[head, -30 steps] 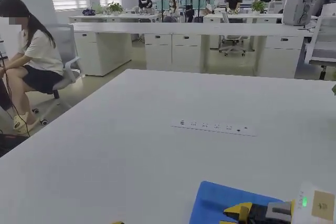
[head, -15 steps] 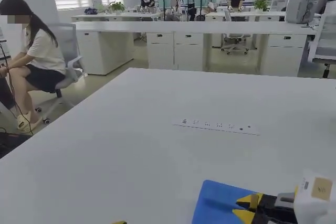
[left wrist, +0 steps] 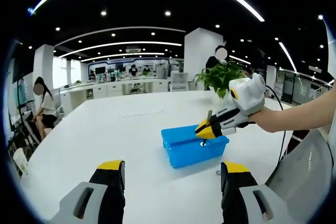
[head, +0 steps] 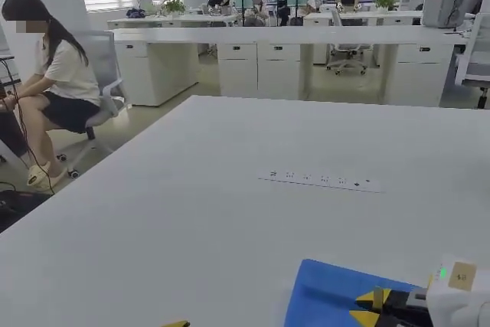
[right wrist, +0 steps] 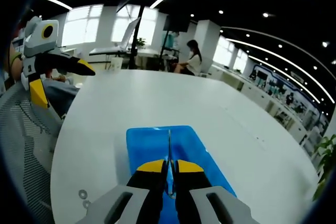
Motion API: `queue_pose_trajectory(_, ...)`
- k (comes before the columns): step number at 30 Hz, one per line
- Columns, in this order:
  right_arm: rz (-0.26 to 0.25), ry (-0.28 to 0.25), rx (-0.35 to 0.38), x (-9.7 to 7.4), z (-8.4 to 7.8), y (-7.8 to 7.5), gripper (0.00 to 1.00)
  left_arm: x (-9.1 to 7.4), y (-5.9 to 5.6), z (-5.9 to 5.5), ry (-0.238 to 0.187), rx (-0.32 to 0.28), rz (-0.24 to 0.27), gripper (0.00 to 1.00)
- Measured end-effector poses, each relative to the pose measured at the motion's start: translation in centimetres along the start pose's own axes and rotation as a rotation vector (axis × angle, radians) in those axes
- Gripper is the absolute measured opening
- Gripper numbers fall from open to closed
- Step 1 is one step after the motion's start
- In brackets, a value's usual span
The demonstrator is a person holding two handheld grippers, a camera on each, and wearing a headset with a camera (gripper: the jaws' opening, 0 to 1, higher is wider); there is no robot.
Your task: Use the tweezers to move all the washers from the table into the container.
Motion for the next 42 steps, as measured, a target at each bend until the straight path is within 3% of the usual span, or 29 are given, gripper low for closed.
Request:
queue_pose_trajectory(19, -0.006, 0.009, 0.024, 0.8, -1.3, -0.3, 0.03, 0.0, 0.0, -0.1, 0.008, 0.001, -0.002, 0.75)
queue_pose_trajectory(28, -0.019, -0.02, 0.06, 0.8, -1.3, -0.3, 0.03, 0.0, 0.0, -0.2, 0.009, -0.001, -0.004, 0.75)
queue_pose_trajectory(42, -0.033, -0.072, 0.029, -0.4, 0.5, 0.2, 0.03, 0.0, 0.0, -0.2, 0.01, -0.002, -0.006, 0.75)
Point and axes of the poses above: the centre of the closed fingertips' face, and the gripper's own axes: x roughly forward along the fingers, y roughly to its left, z roughly out of its top, the point moved 6 cm from there along -x, roughly backward along the fingers, and after that the axes turned 6 degrees about -z, right-handed, at the moved point
